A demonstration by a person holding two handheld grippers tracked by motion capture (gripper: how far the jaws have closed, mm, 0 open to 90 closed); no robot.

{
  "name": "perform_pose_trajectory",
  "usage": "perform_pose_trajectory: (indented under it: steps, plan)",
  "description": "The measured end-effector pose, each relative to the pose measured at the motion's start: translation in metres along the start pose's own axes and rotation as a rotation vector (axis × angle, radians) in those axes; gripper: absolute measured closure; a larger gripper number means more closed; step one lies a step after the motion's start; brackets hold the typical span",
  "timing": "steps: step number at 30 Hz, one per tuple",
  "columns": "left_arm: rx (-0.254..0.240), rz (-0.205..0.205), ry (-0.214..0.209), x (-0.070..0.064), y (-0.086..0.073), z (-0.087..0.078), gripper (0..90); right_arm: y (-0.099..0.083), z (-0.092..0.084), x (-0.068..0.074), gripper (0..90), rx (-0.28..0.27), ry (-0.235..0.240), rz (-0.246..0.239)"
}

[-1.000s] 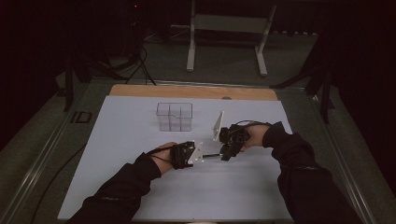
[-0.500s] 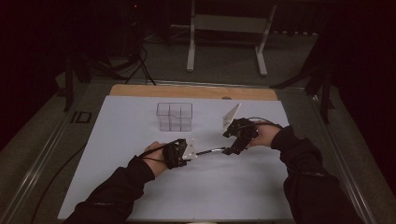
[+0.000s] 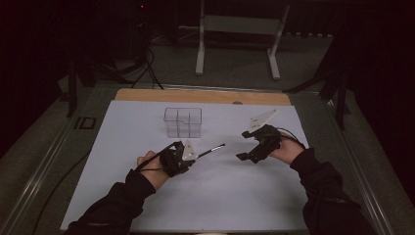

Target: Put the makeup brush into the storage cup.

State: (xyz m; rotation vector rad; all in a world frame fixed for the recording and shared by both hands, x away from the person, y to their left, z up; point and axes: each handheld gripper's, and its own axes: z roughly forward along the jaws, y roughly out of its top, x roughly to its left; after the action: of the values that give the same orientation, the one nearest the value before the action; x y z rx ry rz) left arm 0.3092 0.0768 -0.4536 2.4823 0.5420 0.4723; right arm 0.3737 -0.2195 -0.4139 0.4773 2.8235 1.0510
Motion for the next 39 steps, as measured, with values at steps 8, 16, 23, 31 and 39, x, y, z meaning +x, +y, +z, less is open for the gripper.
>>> perform_pose_trajectory:
  steps: [8, 16, 23, 31, 39]
  plan:
    - [-0.122, -0.152, -0.01, 0.003, -0.007, -0.013, 85.1, -0.007, -0.01, 0.012, 11.1, -0.178, -0.126, 0.064]
    - [-0.268, -0.318, -0.012, -0.001, -0.024, -0.019, 85.1, -0.019, -0.009, 0.041, 11.1, -0.416, -0.289, 0.081]
    - [-0.311, -0.405, -0.013, -0.003, -0.042, -0.013, 85.1, -0.023, -0.005, 0.052, 11.2, -0.466, -0.345, 0.08]
    - [-0.367, -0.483, -0.041, -0.009, -0.061, -0.001, 85.1, -0.026, 0.006, 0.059, 14.4, -0.466, -0.362, 0.138]
    - [-0.495, -0.556, -0.043, -0.003, -0.074, -0.002, 85.1, -0.026, 0.021, 0.06, 14.3, -0.439, -0.286, 0.192]
